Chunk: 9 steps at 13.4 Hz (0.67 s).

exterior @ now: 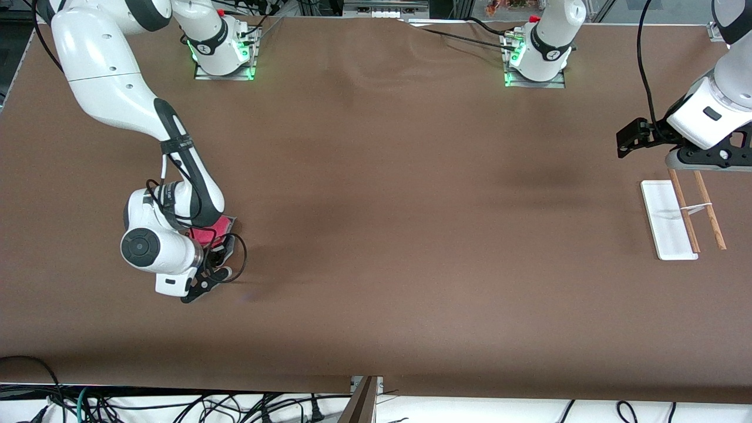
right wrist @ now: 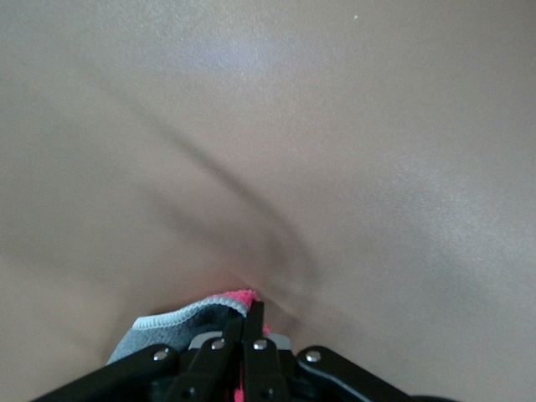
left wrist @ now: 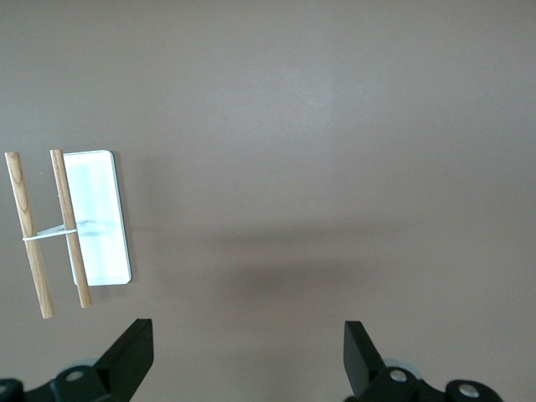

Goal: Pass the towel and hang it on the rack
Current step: 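Close the right gripper on the pink towel's edge, then lift the towel with the right gripper toward the table's middle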

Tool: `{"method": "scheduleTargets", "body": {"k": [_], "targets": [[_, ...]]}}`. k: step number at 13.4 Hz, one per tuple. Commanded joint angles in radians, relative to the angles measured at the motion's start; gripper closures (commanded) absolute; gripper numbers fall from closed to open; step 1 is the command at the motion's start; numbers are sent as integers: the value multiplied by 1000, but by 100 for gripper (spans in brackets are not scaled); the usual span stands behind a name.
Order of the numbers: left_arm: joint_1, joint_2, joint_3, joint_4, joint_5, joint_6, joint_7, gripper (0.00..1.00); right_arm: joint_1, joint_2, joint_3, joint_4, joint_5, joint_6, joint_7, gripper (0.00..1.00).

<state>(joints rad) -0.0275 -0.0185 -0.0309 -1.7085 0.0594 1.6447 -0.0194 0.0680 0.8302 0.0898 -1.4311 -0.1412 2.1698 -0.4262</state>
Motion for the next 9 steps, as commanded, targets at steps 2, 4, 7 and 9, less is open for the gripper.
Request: {"method": "scheduleTargets", "body": {"k": [2, 4, 7, 9], "targets": [[9, 6, -4, 18, 0, -17, 4, 0, 3, -78, 21, 52, 17, -138, 0, 100], [9, 6, -4, 18, 0, -17, 4, 0, 4, -140, 51, 137, 73, -291, 1, 100], [9, 6, -4, 18, 0, -19, 4, 0, 4, -189, 111, 230, 139, -409, 9, 100], [8, 5, -6, 18, 0, -19, 1, 0, 9, -235, 158, 233, 190, -410, 81, 100]]}}
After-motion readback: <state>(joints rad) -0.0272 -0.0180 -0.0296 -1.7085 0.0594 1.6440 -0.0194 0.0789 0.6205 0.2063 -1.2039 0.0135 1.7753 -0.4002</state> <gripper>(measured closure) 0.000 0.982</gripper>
